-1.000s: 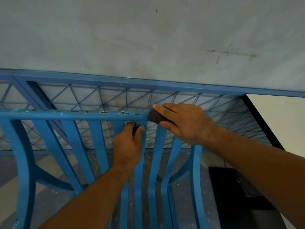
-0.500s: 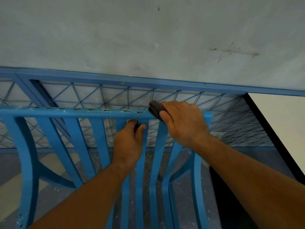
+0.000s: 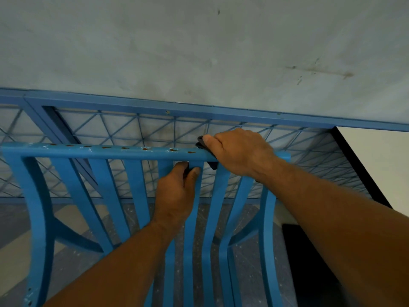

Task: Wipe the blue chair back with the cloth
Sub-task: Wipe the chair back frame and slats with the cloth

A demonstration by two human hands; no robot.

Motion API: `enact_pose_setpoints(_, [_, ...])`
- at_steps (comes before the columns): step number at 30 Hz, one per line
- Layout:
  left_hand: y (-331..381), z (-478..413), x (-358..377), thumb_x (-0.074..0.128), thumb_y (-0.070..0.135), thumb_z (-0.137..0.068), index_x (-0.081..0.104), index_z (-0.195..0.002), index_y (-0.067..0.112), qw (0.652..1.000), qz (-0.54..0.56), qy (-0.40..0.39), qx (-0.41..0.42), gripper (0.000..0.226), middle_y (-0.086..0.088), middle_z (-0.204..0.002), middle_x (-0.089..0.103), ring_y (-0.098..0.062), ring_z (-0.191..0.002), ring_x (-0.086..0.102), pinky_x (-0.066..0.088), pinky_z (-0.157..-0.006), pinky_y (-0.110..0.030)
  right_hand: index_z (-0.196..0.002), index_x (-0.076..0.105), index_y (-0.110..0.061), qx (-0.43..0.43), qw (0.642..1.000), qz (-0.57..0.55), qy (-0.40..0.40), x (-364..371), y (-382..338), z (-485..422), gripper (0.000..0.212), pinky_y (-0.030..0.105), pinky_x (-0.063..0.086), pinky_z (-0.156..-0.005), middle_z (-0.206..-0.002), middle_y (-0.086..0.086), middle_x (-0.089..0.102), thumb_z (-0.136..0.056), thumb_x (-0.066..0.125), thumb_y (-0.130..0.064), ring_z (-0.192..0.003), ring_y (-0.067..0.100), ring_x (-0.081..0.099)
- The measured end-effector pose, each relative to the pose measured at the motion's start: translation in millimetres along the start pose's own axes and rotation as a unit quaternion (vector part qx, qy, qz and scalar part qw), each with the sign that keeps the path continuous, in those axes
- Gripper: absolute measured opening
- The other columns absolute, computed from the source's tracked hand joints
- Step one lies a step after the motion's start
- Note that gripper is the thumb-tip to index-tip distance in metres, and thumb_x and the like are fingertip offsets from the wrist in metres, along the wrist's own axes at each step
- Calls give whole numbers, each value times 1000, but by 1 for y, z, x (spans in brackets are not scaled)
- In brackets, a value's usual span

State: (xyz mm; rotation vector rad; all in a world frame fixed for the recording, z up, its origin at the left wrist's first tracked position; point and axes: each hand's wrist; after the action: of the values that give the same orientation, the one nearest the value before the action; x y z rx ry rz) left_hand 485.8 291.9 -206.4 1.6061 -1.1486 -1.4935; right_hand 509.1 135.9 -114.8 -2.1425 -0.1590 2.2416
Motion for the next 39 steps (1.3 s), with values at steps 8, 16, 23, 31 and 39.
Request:
enact_pose_setpoints(8, [1, -1, -3, 54, 31, -94, 64, -103, 16, 999, -22, 0, 23, 20, 12, -75, 62, 3, -66, 58, 43, -56, -5, -87, 58, -19, 84, 967, 19, 239, 41, -12, 27, 45, 41, 37, -74, -76, -4, 57, -100, 25, -48, -72, 21, 50])
enact_pose_setpoints(16, [2, -3, -13, 56, 35, -92, 66, -103, 17, 996, -76, -31, 25, 24, 12, -80, 63, -3, -71, 59, 39, -59, -7, -135, 47, -28, -105, 989, 33, 98, 21, 6, 26, 50, 43, 45, -82, -114, -4, 65, -99, 22, -54, -96, 25, 61])
enact_pose_setpoints(23, [-7, -3, -63, 59, 41, -89, 64, -79, 18, 985, -152, 81, 2, 26, 10, -61, 58, -5, -59, 57, 38, -52, -14, -91, 51, -29, -9, 997, 16, 71, 16, -10, 8, 52, 36, 39, -68, -72, -7, 53, -97, 9, -59, -69, 21, 53])
enact_pose_setpoints(31, [-31, 0, -101, 66, 40, -84, 63, -100, 13, 976, -168, 140, -10, 31, 1, -88, 63, -16, -81, 59, 51, -71, -33, -96, 59, -19, 6, 972, 28, 233, 43, -23, 24, 38, 41, 35, -73, -82, -2, 60, -100, 31, -44, -76, 26, 55])
enact_pose_setpoints(39, [-29, -10, -90, 63, 40, -87, 63, -97, 11, 983, -145, 109, -33, 31, 2, -81, 63, -12, -72, 58, 43, -62, -24, -104, 57, -22, -49, 986, 31, 159, 25, -23, 23, 38, 39, 38, -70, -88, -2, 61, -101, 27, -44, -76, 25, 55])
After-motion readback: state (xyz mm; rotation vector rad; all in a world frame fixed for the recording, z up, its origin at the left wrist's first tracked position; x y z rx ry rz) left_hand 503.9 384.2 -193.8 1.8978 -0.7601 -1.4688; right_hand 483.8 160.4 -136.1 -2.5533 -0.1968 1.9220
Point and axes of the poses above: each hand's wrist, its own z-axis away from the middle knuckle, its own x-axis out of the palm, y = z × x
